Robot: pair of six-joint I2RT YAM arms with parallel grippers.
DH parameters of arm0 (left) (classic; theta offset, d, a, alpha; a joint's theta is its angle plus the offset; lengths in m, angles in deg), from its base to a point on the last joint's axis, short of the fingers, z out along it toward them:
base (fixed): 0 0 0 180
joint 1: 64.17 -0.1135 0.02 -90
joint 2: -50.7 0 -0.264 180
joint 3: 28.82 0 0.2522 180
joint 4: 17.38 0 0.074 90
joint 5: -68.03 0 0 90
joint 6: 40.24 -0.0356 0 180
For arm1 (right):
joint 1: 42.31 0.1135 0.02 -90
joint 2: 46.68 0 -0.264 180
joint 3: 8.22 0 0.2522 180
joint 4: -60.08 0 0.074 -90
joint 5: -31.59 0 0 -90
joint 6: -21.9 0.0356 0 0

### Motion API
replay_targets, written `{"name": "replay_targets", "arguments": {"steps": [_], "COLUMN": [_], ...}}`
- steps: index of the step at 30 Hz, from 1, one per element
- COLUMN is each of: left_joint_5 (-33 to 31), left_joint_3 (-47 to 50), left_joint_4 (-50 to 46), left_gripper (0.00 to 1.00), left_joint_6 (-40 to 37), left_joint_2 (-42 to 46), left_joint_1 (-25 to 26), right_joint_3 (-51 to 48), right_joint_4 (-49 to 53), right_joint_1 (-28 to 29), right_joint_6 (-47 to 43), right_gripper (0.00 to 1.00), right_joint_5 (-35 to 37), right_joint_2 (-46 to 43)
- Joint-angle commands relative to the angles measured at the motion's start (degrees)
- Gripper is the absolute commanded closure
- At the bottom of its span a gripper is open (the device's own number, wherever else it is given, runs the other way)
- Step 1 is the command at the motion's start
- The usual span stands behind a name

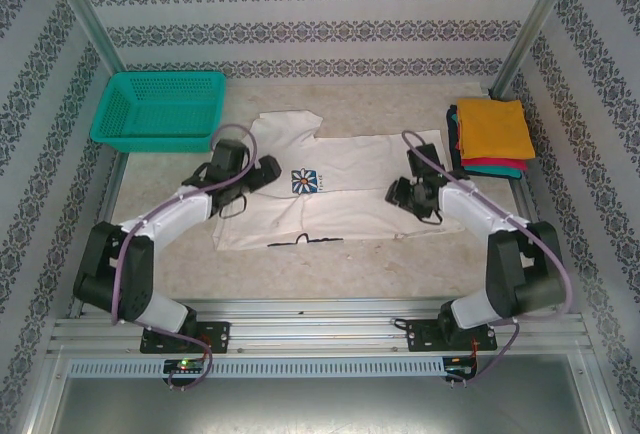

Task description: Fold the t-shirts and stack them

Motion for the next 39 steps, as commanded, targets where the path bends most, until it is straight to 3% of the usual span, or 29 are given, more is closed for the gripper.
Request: {"name": "replay_targets", "arguments": {"steps": [1, 4, 7, 13, 27, 29, 34, 39], "left_joint_5": [-7.90, -12.20, -13.31, -11.31, -8.17, -8.39, -8.57, -7.05], "left_joint_3": [-10.19, -19.99, -29.38, -48.46, -85.92, -88.99, -89.90, -89.86], "left_joint_4": [-6.31, -10.44, -13.80, -22.63, -48.34, -50.03, -50.10, -50.19], "left_gripper": [0.00, 0.01, 0.07, 0.25, 0.43, 0.48, 0.46, 0.43], "left_joint_6": [-6.91, -10.67, -13.77, -17.99, -32.58, -33.00, -33.02, -33.05], "left_joint_2": [-6.62, -13.73, -21.57, -37.15, -62.25, -64.41, -66.19, -66.55], "left_joint_1": [-0.66, -0.84, -1.67, -3.99, -7.43, -7.71, -8.57, -8.67], "right_joint_3": [5.49, 8.87, 11.20, 13.23, 8.59, 7.83, 7.58, 15.55], "right_joint_4": [-0.76, -0.66, -0.09, -0.02, -2.33, -2.74, -3.96, -1.96], "right_joint_1": [-0.09, -0.14, -0.57, -2.25, -4.12, -4.05, -4.21, -3.96], "right_joint_6": [-0.95, -1.15, -1.61, -1.77, -0.75, -0.31, -0.52, -1.58], "right_gripper": [0.48, 0.48, 0.48, 0.48, 0.48, 0.48, 0.48, 0.47], "right_joint_5": [-0.23, -1.17, -2.09, -4.20, -5.59, -5.66, -4.68, -5.68], "right_joint_2": [3.19, 5.17, 6.82, 8.69, 7.04, 6.89, 7.69, 16.63]}}
